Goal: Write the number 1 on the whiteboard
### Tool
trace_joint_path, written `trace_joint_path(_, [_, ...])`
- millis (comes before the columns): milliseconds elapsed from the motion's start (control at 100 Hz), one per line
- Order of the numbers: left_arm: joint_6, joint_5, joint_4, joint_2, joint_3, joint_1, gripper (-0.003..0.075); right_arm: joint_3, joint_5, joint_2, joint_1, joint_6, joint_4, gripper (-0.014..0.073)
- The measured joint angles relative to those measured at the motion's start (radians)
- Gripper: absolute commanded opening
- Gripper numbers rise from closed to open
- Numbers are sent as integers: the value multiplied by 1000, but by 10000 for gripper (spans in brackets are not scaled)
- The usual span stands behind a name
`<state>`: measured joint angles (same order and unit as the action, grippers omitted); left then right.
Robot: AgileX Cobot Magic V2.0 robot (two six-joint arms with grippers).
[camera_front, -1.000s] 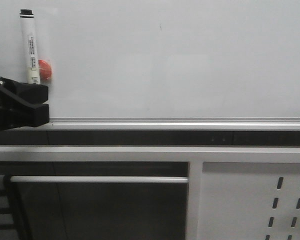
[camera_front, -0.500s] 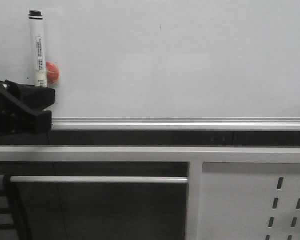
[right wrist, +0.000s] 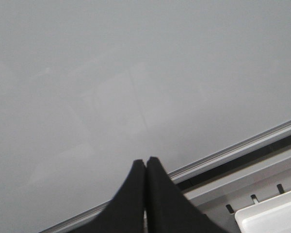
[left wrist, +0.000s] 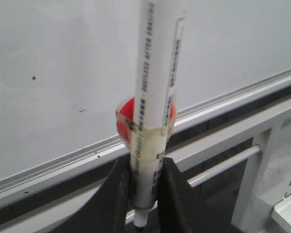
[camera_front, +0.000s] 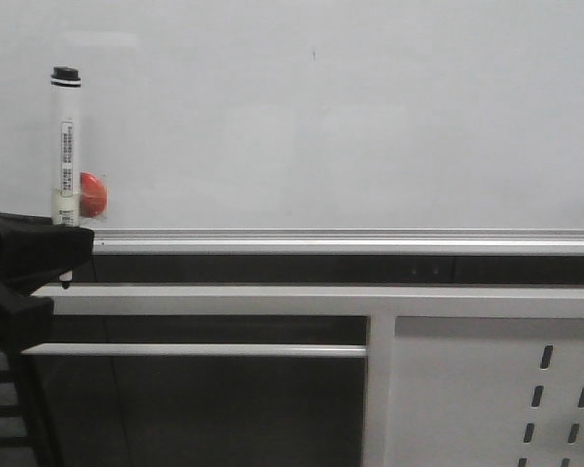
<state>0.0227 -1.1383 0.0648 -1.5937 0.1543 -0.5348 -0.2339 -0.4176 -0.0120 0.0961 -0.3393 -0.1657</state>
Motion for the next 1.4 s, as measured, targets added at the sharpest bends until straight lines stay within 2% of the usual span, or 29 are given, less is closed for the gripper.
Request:
trace_joint_path(200, [0,0,143,0,-7,0,-18,49,-14,0,0,6,-102,-74])
trace_joint_path(270, [-9,0,198,1,-7,0,-18,55,-26,0,-4,72,-165,-74])
trace_joint_path(570, [-51,0,273,4,-7,0,-18,59,-72,22,-76,711,-642,-74])
trace_joint_path(930, [-54,0,370,4,-8,0,-18,59,-259,290,-81,1431,-1107,-74])
trace_joint_path(1130, [-85,0,421,4,-8,0,-18,12,-304,465,-81,1648,-1220,-74])
trace_joint_path(1400, [-144,0,488,4,-8,0,-18,-69,-445,736,-81,1940,-1341,-74])
